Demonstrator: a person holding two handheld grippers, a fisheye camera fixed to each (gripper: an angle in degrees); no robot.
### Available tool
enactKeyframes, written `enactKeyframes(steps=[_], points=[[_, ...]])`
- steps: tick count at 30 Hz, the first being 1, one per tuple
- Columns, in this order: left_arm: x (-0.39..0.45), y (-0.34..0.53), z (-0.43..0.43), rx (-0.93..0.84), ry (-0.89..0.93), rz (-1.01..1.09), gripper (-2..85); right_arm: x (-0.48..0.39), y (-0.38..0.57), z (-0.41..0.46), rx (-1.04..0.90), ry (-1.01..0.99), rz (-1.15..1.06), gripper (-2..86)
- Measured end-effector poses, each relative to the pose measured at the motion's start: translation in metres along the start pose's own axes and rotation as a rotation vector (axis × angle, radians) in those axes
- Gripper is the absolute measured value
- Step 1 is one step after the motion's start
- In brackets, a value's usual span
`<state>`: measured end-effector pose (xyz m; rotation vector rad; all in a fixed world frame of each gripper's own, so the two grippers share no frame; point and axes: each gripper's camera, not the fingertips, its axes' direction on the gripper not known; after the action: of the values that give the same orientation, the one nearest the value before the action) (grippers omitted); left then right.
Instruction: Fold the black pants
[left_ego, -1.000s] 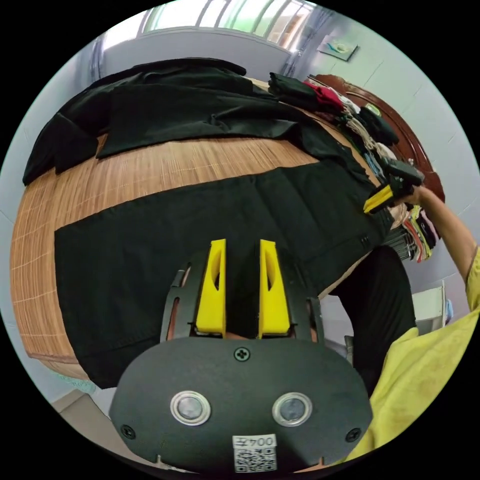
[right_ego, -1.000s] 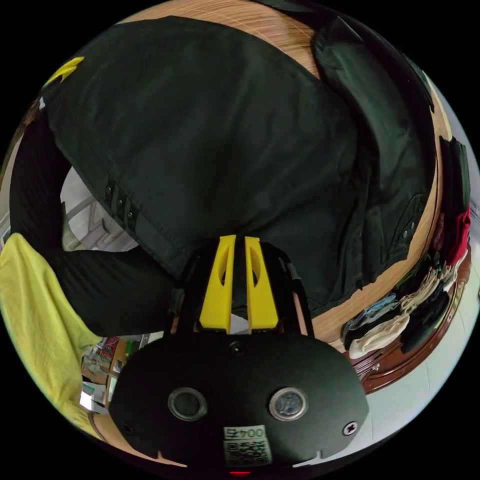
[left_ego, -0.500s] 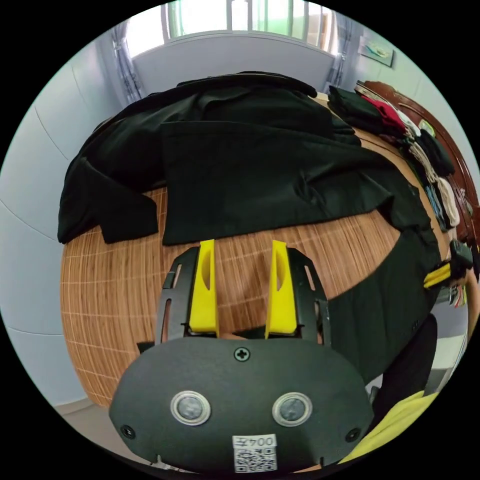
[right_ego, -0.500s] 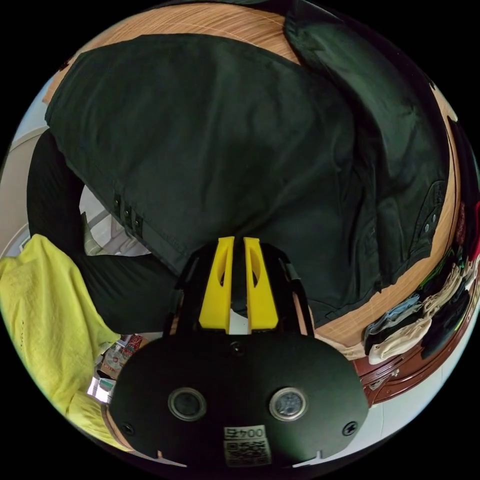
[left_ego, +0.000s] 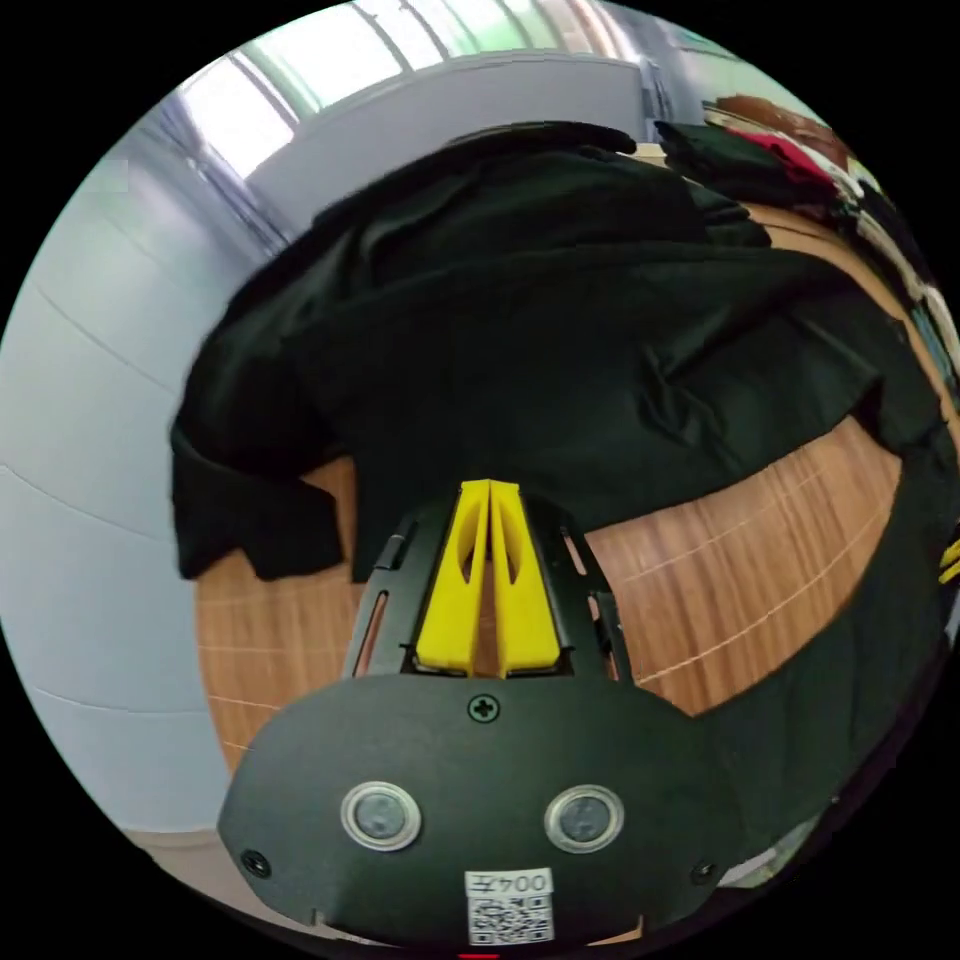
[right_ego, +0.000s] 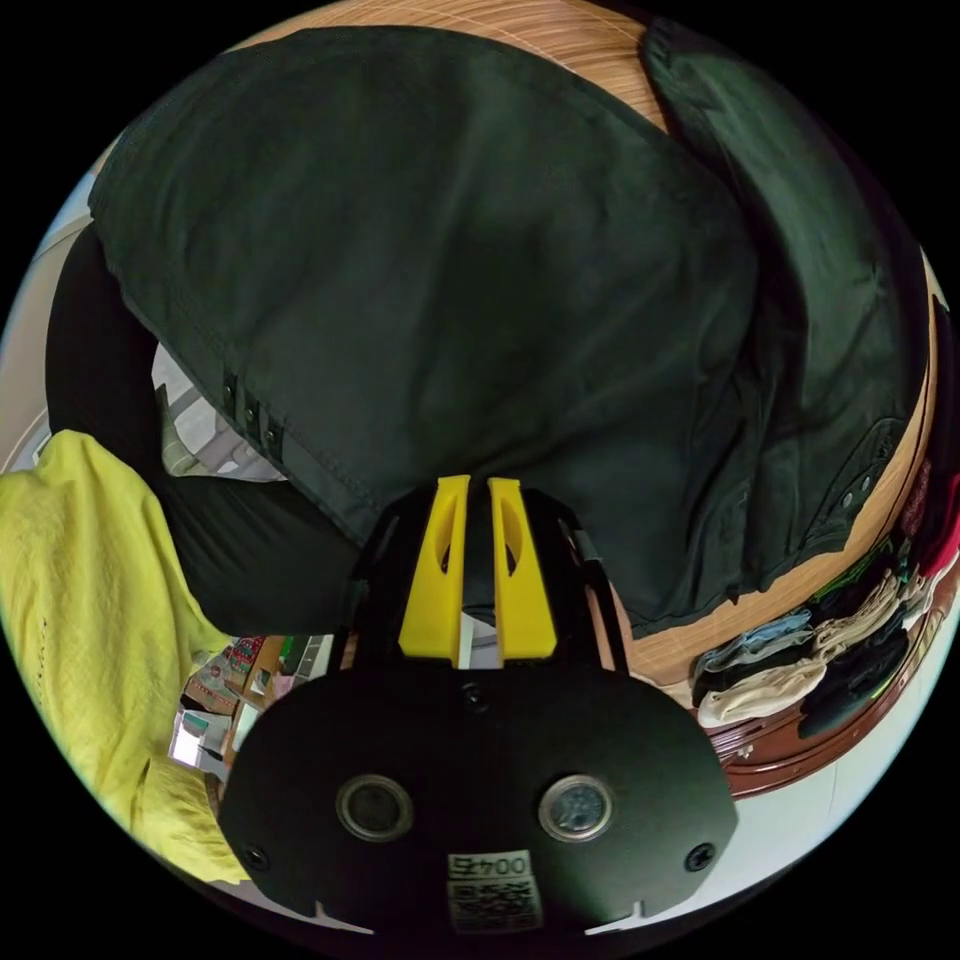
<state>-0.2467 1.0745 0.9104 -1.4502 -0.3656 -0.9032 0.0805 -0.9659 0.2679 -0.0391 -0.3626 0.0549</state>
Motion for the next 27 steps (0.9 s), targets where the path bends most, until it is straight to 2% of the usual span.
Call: enactKeyframes(steps=[3,6,8,10,15,18,23,27], points=[[-0.033,0.001,-0.004,-0.019,-0.120,-0.076,0.9,0.004,0.000,0.001,0.011,-0.006,0.003,5.1],[-0.076,0.009,0.012,-0.138,-0.103,-0.235,1.2,0.011,0.004,0.003,0.044,-0.025,0.028,5.1],[-0.089,0.021,0.004,-0.051,0.055,-0.301,1.6,0.015,0.008,0.005,0.071,-0.044,0.052,5.1],[-0.083,0.037,-0.006,0.043,0.316,-0.296,3.0,0.020,0.013,0.007,0.104,-0.066,0.074,5.0],[-0.053,0.072,-0.015,0.083,0.473,-0.318,14.5,0.024,0.019,0.010,0.133,-0.082,0.095,5.0],[-0.050,0.070,-0.009,0.052,0.487,-0.349,17.8,0.021,0.016,0.011,0.118,-0.065,0.093,5.1],[-0.038,0.044,0.002,-0.012,0.376,-0.328,19.2,0.013,0.011,0.013,0.082,-0.024,0.075,5.2],[-0.014,0.024,0.016,-0.088,0.331,-0.273,14.9,0.014,0.010,0.015,0.069,-0.033,0.064,5.1]])
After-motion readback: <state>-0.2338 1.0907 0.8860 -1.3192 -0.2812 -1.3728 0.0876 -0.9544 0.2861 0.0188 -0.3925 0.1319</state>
